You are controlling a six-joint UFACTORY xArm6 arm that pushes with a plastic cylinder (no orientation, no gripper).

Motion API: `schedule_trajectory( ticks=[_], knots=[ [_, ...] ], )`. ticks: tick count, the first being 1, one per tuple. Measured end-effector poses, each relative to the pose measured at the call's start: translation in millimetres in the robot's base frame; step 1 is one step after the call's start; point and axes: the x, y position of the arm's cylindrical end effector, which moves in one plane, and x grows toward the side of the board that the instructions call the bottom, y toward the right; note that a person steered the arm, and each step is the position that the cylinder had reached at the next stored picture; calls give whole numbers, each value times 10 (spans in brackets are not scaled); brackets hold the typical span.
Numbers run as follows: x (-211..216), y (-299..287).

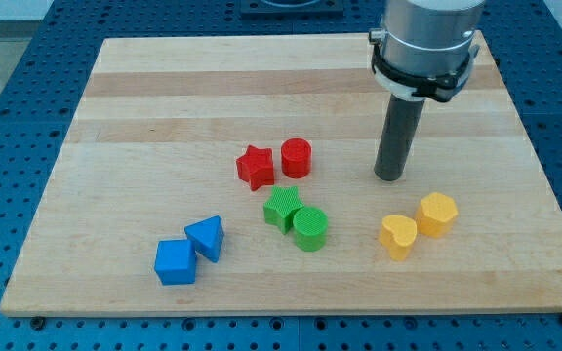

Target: Slide the red star towards center left

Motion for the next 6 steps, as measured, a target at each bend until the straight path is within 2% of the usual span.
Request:
schedule_trajectory(
  ticks=[6],
  knots=[
    [0,-277]
  ],
)
